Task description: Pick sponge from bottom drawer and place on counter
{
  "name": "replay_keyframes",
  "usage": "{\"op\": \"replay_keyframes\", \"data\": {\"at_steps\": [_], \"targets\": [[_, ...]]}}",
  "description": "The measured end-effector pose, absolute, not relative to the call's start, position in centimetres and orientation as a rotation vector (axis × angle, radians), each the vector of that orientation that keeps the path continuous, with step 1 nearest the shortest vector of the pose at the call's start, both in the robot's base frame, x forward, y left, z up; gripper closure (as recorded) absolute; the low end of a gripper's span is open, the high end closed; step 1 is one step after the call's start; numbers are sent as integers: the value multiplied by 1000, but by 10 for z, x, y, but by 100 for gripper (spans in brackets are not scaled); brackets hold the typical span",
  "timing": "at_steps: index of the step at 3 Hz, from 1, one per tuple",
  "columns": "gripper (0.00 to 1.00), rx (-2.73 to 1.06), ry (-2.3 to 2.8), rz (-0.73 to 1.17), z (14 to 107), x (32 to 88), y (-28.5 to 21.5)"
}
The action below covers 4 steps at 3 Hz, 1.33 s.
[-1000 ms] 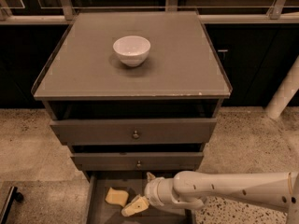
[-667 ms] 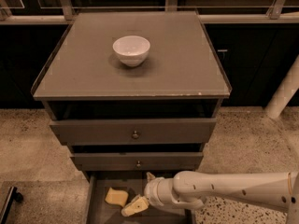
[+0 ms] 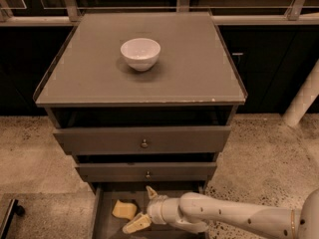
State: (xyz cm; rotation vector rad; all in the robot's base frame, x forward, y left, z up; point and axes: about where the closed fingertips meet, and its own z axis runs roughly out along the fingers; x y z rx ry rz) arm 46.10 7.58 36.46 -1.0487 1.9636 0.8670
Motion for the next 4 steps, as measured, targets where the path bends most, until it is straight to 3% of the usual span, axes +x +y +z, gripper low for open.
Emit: {"op": "replay_keyframes", "data": {"at_steps": [4], "targets": [[0,-1016,1985,799,308,497,89]]}}
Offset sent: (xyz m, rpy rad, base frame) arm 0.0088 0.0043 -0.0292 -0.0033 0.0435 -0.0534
